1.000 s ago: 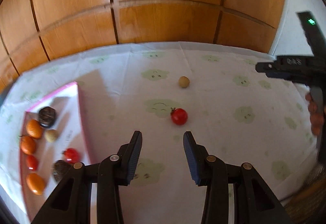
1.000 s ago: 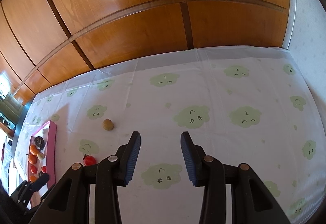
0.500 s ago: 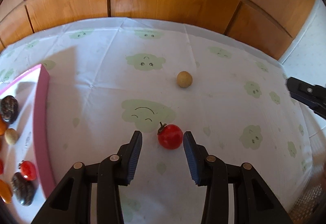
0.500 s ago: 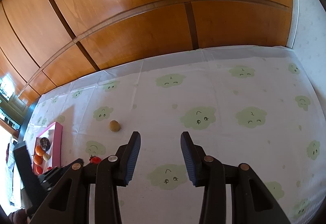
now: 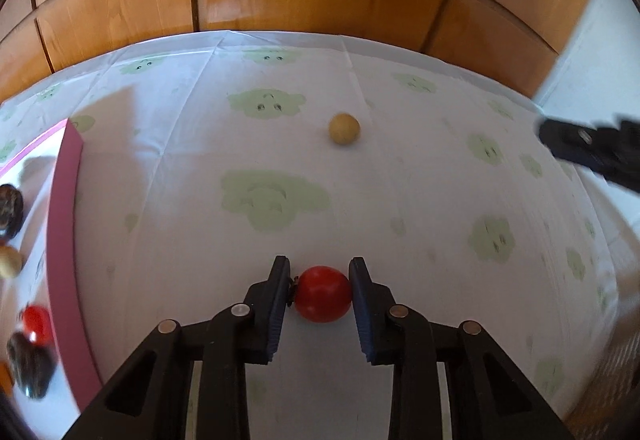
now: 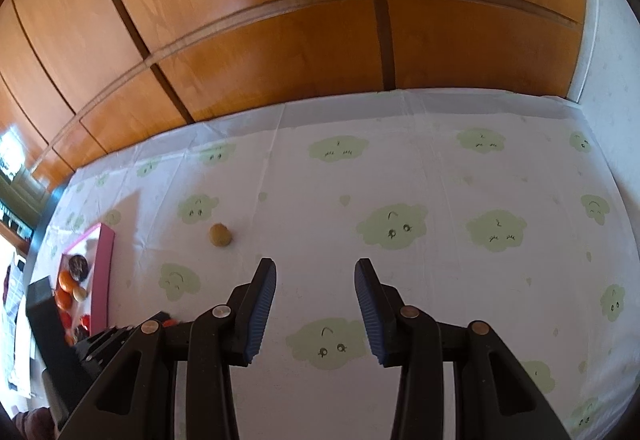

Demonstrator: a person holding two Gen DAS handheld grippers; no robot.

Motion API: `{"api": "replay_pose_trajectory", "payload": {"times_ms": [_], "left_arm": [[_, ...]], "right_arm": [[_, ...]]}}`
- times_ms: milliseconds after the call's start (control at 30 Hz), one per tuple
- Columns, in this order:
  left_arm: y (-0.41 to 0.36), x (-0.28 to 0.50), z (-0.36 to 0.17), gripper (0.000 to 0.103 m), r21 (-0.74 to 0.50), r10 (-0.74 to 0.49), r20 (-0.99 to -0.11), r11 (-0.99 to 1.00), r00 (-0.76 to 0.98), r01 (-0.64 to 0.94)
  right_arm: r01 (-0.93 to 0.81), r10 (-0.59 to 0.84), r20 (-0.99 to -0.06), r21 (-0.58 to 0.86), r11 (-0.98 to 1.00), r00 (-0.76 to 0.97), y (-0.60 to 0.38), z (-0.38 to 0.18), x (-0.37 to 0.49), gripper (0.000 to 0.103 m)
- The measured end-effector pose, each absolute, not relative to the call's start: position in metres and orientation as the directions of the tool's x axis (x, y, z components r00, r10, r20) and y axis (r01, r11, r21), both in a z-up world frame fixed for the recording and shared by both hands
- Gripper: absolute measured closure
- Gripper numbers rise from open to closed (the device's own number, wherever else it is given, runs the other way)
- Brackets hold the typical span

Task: Organize fruits
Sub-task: 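Close the left gripper on the red cherry tomato and lift it, then grasp the small tan round fruit with the right gripper while the left holds the tomato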

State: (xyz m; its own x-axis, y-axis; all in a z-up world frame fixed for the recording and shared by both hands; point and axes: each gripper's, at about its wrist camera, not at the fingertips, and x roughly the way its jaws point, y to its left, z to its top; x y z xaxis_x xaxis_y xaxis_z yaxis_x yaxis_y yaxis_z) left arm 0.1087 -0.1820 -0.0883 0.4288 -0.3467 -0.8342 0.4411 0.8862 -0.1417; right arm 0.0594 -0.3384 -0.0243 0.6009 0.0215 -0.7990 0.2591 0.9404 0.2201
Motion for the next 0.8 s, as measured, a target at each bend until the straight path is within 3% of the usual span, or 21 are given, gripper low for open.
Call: {"api": "replay_pose_trajectory", "payload": {"times_ms": [167, 567, 800], "left_arm": [[-0.174, 0.076, -0.092, 0.072, -0.056, -0.328, -0.813, 0.866, 0.48, 0.496], [-0.167, 0.072, -0.095, 0.071, -0.063, -0.36, -0.782, 0.858, 0.509, 0.51], [-0.166, 0.072, -0.096, 0.071, -0.077, -0.371, -0.777, 0.858, 0.509, 0.508]], "right_arm": [[0.213, 0.04, -0.829, 0.19, 0.958, 0.557, -0.325, -0.037, 0.064, 0.062], [0.068, 0.214, -0.848, 0.28, 0.958, 0.485, -0.277, -0.057, 0.122, 0.062], [0.053, 0.172, -0.882, 0.217, 0.975, 0.439, -0.254, -0.077, 0.174, 0.062]]}}
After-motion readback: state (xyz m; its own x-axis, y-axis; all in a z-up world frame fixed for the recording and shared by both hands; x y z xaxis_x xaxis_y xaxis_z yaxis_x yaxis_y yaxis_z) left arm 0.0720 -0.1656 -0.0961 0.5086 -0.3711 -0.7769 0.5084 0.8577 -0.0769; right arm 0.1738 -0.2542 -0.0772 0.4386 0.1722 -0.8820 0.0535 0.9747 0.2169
